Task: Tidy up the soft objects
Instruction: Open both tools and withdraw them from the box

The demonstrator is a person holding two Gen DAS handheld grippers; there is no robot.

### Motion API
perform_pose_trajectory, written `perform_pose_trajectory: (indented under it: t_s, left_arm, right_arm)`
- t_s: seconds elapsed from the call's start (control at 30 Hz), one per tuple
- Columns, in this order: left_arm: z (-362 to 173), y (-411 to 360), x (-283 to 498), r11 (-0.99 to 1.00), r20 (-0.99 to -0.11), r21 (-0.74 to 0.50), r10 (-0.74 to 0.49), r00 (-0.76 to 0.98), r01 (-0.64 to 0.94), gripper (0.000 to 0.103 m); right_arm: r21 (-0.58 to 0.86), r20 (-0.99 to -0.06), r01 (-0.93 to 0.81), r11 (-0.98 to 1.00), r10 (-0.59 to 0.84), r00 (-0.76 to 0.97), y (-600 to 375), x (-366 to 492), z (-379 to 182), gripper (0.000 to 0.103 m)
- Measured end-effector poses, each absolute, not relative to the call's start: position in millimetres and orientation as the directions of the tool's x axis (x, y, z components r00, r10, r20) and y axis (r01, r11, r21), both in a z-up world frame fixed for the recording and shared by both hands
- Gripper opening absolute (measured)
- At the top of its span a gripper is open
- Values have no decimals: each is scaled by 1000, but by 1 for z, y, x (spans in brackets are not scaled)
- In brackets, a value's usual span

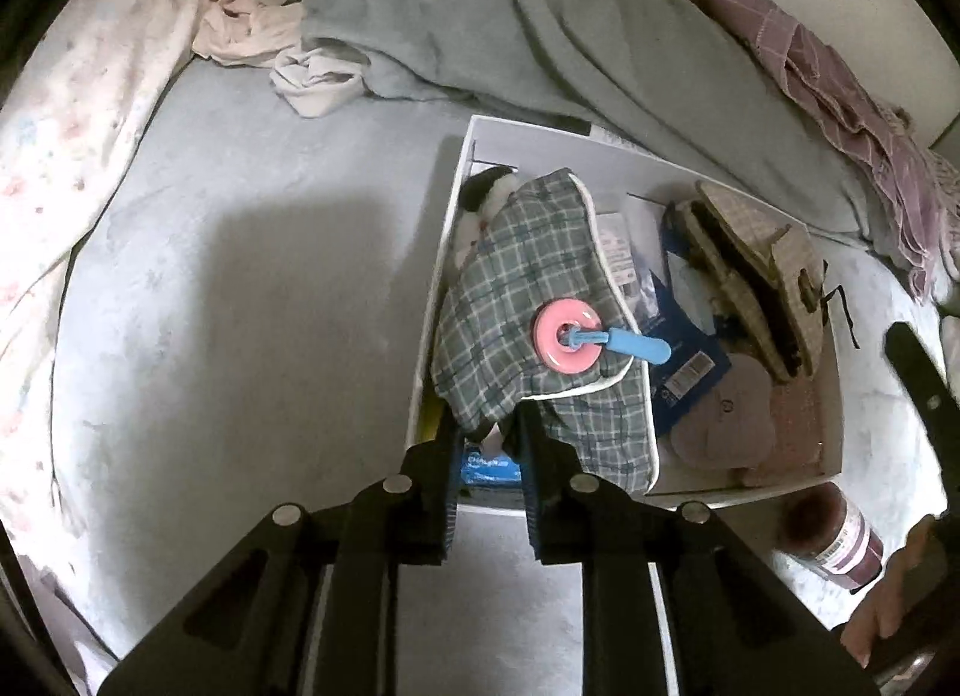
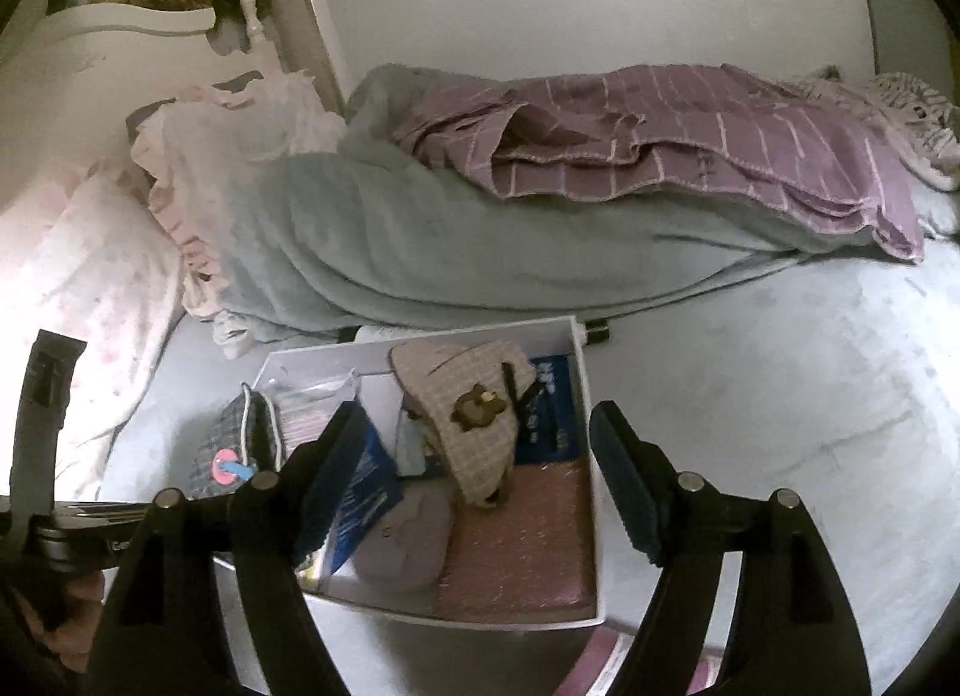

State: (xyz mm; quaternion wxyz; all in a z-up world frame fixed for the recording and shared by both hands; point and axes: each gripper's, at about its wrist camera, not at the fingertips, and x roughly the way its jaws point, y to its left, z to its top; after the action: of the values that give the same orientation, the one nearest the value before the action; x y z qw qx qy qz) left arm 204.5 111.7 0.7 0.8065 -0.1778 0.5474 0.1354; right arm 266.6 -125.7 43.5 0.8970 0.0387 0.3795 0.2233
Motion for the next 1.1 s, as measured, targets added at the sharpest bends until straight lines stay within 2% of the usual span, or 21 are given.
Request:
perform_pose_trajectory:
  t_s: [0.1, 0.2, 0.27, 0.33, 0.47, 0.57, 0.73, 0.93, 1.1]
  left_arm:
    - [-3, 102, 208, 904, -934, -160, -8, 358, -397, 24]
    - [3, 97, 206, 904, -921, -150, 19, 389, -400, 25]
    - [10, 92, 200, 912, -909, -145, 30, 415, -384, 30]
    - [16, 88, 196, 919, -894, -157, 24, 448, -363, 40]
    - [27, 81, 176, 929, -859, -177, 15, 511, -326, 49]
    - [31, 78, 160, 940, -832, -180, 12, 555, -289, 50]
    - [28, 75, 145, 938, -798, -204, 6, 603, -280, 50]
    - [26, 57, 138, 955, -767, -133, 71, 638, -267, 50]
    - [28, 52, 126, 952, -730, -149, 76, 679, -266, 50]
  right_arm:
    - [264, -691, -377, 888, 447, 568, -122, 267, 34, 77]
    - [245, -710, -399, 883, 444, 547, -116, 261, 26, 78]
    - [209, -719, -420, 883, 430, 546, -113, 255, 23, 82]
    - [166, -722, -444, 881, 415, 554, -110, 248, 20, 85]
    - [131, -728, -447, 885, 392, 563, -115, 237, 14, 87]
    - [115, -734, -442, 889, 376, 566, -124, 226, 10, 87]
    - [107, -674, -450, 886, 397, 622, -135, 211, 25, 87]
    - [77, -606, -467, 881, 414, 680, -138, 188, 40, 87]
    - [30, -572, -468, 883, 399, 717, -145, 165, 42, 88]
